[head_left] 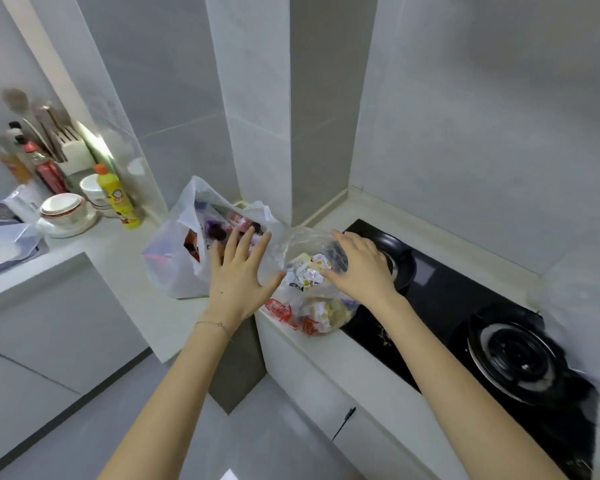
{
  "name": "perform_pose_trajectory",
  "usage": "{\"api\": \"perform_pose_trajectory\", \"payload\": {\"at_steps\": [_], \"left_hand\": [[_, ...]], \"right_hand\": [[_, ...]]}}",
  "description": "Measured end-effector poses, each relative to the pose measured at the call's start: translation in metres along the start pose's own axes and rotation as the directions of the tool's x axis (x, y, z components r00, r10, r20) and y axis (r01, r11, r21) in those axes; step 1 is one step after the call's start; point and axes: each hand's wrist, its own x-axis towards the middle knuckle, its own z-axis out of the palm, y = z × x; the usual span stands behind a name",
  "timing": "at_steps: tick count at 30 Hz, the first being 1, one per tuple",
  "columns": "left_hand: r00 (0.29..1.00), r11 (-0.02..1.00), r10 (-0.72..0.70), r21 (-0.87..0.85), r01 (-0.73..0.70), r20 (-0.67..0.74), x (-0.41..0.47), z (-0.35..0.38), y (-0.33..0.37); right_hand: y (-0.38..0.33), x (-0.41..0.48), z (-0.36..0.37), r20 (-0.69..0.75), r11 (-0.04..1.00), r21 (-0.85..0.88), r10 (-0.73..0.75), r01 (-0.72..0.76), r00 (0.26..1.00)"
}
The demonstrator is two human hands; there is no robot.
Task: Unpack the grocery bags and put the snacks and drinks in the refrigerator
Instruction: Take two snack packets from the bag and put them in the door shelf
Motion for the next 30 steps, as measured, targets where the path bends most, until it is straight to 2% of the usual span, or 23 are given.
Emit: {"api": "perform_pose_trajectory", "payload": {"at_steps": [5,12,19,22,26,30], "left_hand": [[0.994,1.000,0.006,-0.024,-0.003,0.109,0.032,0.055,-0.012],[0.974,0.999,-0.004,-0.039,0.013,0.225,0.076,0.122,-0.016],[0.938,0.996,0.052,-0.087,-0.023,0.343,0.096,0.172,-0.022],[0.873,0.991,0.109,-0.126,-0.055,0.475,0.102,0.190,-0.025],[0.760,0.972,0.234,-0.122,-0.202,0.606,0.113,0.209,-0.029],[0.672,0.956,0.257,-0.081,-0.282,0.694,0.117,0.224,-0.032]], "right_hand": [[0.026,0.033,0.042,0.078,0.998,0.026,0.055,-0.057,0.995],[0.059,0.078,0.094,0.213,0.996,0.055,0.054,-0.067,0.975],[0.074,0.107,0.134,0.367,0.984,0.098,0.102,-0.147,0.925],[0.080,0.114,0.154,0.454,0.979,0.071,0.140,-0.192,0.880],[0.082,0.119,0.177,0.524,0.972,0.034,0.181,-0.232,0.833],[0.084,0.117,0.193,0.599,0.971,-0.043,0.214,-0.236,0.772]]}}
